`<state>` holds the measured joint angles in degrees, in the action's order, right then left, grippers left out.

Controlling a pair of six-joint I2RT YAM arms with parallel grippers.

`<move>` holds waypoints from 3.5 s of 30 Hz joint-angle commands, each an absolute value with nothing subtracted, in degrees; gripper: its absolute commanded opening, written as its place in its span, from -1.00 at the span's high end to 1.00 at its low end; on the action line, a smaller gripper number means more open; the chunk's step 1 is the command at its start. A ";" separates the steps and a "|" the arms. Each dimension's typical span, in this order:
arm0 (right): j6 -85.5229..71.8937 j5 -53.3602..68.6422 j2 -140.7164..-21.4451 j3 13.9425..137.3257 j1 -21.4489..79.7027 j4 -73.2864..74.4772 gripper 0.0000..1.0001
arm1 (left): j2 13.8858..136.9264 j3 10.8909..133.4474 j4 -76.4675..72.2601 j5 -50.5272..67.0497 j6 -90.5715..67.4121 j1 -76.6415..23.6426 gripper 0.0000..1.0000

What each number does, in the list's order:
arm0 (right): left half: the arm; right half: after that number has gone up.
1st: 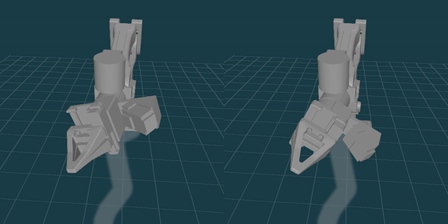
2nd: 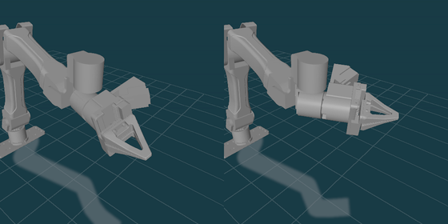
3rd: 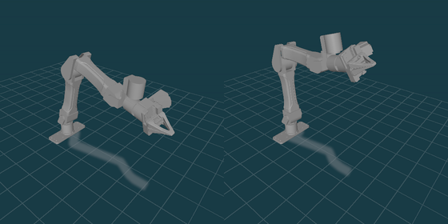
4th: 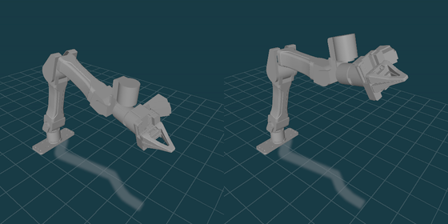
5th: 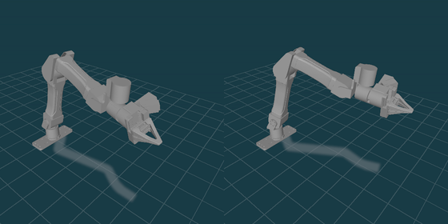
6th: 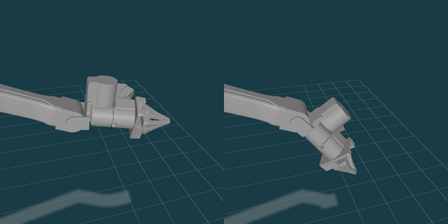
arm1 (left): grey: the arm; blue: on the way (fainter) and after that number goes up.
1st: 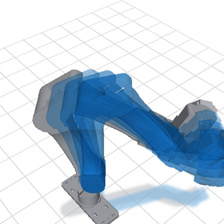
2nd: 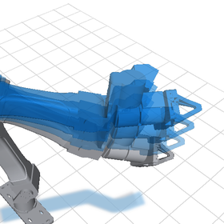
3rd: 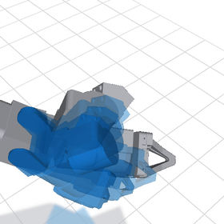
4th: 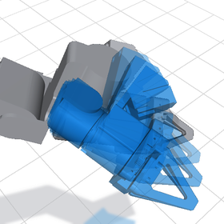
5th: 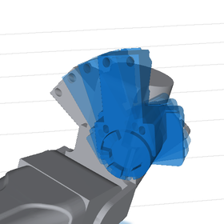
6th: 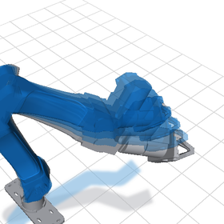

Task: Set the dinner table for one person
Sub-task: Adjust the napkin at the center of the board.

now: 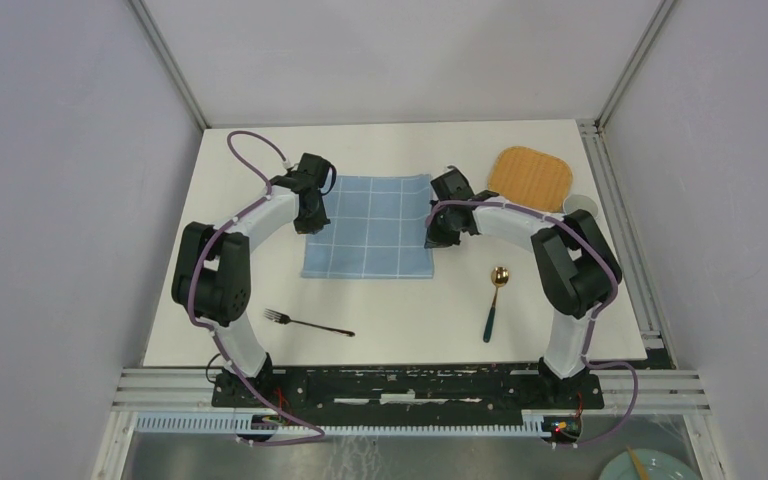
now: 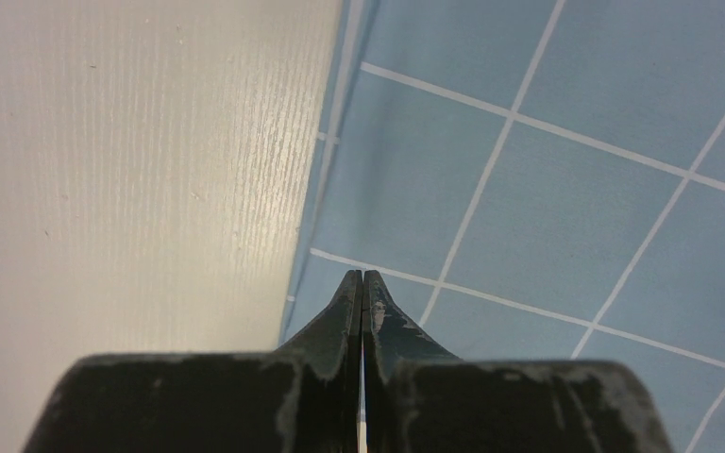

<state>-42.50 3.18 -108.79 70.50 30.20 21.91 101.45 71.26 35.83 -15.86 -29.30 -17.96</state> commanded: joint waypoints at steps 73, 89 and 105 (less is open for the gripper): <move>-37.80 -14.57 -134.41 112.29 22.80 38.69 1.00 | 123.57 92.42 28.66 -14.04 -31.20 -13.19 0.96; -35.02 -8.71 -133.53 110.62 25.07 33.43 1.00 | 123.40 92.57 28.50 -12.97 -31.14 -13.18 0.96; -34.55 -23.62 -130.55 111.20 25.65 40.05 1.00 | 122.73 92.34 28.28 -13.23 -31.38 -13.22 0.96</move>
<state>-35.22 -17.34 -133.97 109.82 25.04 37.63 122.89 91.18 29.87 -14.37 -29.50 -13.47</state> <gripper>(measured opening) 0.004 0.026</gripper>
